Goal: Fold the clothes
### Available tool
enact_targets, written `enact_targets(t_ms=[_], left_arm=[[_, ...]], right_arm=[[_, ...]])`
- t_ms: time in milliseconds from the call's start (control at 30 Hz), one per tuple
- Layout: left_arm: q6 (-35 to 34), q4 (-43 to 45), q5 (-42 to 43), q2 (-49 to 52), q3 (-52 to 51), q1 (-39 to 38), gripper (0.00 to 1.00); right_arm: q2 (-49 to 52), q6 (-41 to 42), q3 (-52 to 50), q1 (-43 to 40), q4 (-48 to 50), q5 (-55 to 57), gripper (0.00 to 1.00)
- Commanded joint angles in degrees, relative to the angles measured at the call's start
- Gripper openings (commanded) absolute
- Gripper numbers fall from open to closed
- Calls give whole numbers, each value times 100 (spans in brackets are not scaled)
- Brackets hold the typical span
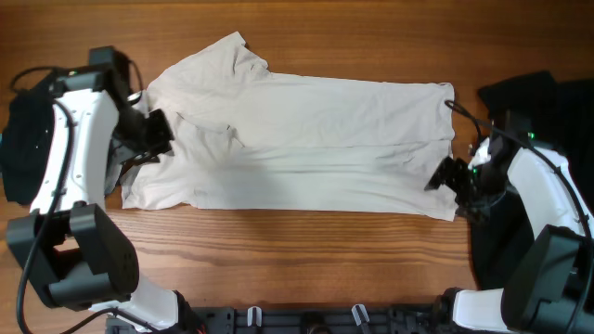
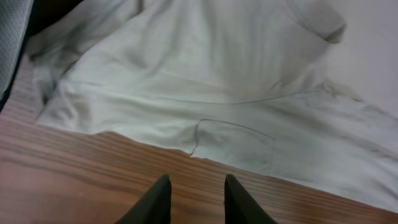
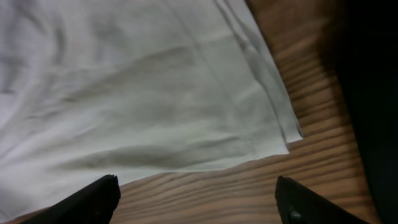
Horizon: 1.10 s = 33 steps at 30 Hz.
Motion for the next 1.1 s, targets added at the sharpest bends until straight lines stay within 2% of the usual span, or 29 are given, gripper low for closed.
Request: enact_targets(t_ms=[0,133,233,333,367,533,600,700,733,800,867,900,1067], left_arm=[[-59,-42,-7,-249,-201,339,31],[-208,208,13,-258,-734,538,31],[-236,490,9,-258,-1244,710,33],[-258,855,11,-258,-1720,866,39],[-334,944,11,-258,-1825,881,42],[-415,1687,140,-258,-2520,883,55],[-660,1974,140,-256,-2796,881,61],[-664,2343,136,-256,-3106,881,61],[-662,2468,131,-256,-3180,881,59],[-664,2865,116,-256,-3401,883,45],[-667,3171,118,-256,-3582,881,26],[-669,3228,118,-256,-3657,883,6],[-660,2594,-7,-326,-3657,997,4]], right_arm=[[52,125,-455,-109,450,-295,80],[52,728,-1038,-103,1440,-787,66],[52,946,-1355,-105,2070,-979,44],[39,623,-1209,-105,2072,-977,9],[37,564,-1174,-105,2015,-981,6],[35,501,-1123,-105,1932,-957,6],[35,496,-1123,-105,1904,-955,6],[26,492,-1099,-105,1891,-949,6],[26,490,-1080,-105,1875,-929,6],[17,385,-1010,-105,1816,-815,6],[17,345,-938,-105,1687,-645,6],[17,354,-907,-107,1545,-533,6],[7,372,-892,-227,1019,-223,5]])
